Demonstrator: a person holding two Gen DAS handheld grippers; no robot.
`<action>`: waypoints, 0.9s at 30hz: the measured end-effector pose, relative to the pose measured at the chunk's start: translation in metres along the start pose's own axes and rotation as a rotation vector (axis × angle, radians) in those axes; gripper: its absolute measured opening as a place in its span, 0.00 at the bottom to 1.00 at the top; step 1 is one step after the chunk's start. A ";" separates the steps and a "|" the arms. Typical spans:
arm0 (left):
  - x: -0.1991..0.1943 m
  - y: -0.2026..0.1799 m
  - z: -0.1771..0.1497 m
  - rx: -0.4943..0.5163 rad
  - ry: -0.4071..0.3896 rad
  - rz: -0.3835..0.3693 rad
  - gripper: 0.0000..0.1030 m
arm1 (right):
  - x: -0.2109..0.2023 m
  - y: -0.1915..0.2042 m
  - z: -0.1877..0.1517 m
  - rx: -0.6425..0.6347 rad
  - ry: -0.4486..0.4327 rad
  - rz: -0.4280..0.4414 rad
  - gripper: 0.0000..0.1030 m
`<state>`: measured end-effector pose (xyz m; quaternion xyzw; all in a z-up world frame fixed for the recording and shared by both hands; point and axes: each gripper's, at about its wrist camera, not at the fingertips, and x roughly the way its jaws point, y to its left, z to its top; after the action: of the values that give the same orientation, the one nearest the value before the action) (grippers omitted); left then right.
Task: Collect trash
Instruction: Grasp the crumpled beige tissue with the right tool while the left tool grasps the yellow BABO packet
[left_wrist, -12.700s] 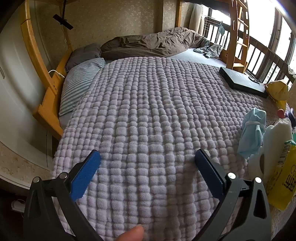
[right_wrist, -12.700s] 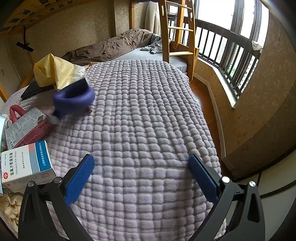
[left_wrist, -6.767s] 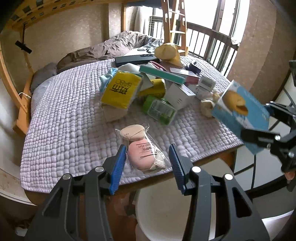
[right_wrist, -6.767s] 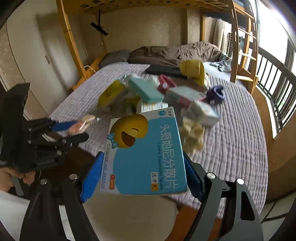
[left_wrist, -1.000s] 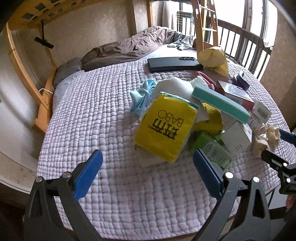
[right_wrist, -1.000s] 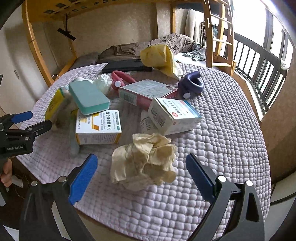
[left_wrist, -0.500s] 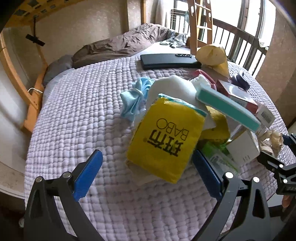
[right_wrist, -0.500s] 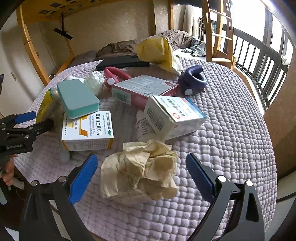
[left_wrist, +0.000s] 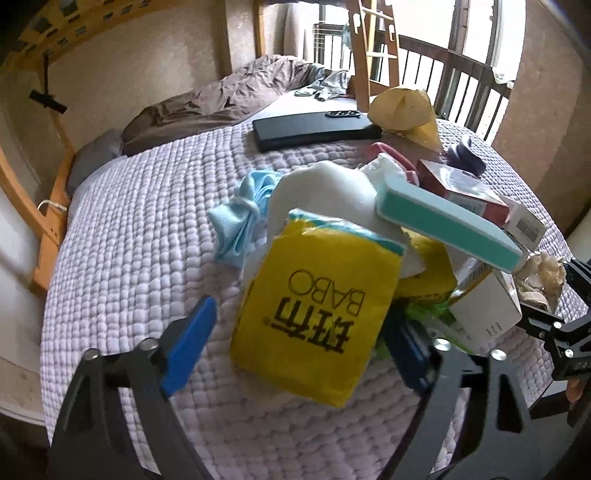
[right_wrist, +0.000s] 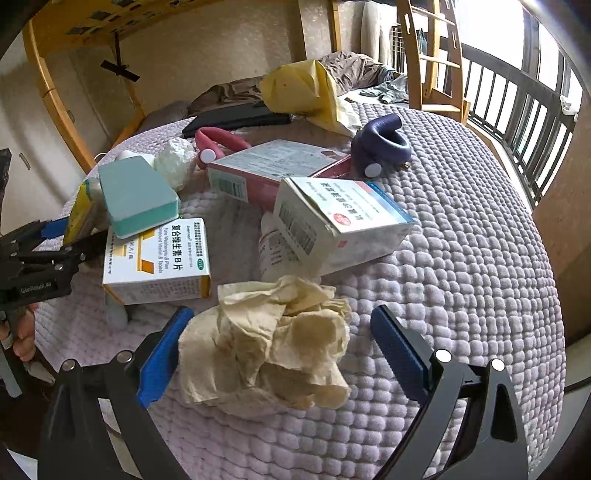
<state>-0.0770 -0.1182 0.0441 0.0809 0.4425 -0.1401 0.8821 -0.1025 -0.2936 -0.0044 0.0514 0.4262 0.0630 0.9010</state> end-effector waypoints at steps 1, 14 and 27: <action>0.000 -0.002 0.001 0.009 -0.003 -0.006 0.77 | 0.001 0.000 0.000 0.001 0.002 0.002 0.92; -0.007 -0.008 0.001 0.022 -0.008 -0.030 0.58 | -0.004 0.011 -0.009 -0.064 0.009 -0.038 0.65; -0.027 -0.005 -0.006 -0.007 -0.025 -0.042 0.57 | -0.027 0.012 -0.010 -0.060 -0.024 -0.002 0.56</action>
<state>-0.0987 -0.1166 0.0618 0.0667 0.4335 -0.1582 0.8847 -0.1282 -0.2861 0.0114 0.0249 0.4132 0.0742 0.9073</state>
